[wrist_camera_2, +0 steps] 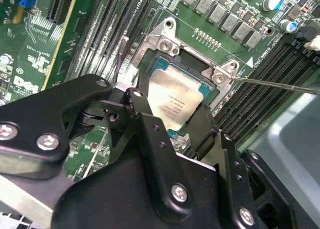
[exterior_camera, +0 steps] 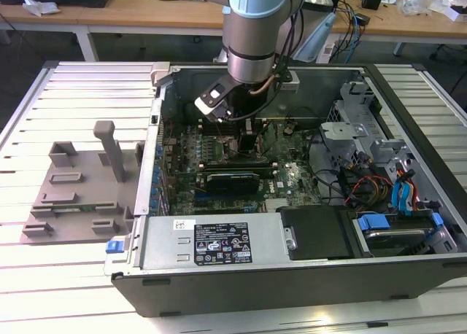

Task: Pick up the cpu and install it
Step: 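Place the cpu into insertion slot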

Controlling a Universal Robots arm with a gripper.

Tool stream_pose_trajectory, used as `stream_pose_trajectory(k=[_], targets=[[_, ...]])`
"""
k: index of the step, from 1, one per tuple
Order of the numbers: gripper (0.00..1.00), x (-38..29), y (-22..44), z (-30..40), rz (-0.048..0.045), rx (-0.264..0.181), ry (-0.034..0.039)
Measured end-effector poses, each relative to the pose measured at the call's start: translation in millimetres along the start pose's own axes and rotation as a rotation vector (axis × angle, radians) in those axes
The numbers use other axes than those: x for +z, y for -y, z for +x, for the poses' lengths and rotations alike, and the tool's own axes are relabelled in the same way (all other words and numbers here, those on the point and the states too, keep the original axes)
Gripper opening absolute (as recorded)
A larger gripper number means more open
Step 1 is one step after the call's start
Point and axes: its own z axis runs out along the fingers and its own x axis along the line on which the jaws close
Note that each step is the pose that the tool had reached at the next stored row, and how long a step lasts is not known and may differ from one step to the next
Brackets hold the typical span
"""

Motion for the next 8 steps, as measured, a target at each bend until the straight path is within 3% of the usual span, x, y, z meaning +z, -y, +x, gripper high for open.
stream_pose_trajectory(k=[8], targets=[[0.55,4.6,0.0,0.7,0.0002,0.0,0.0001]])
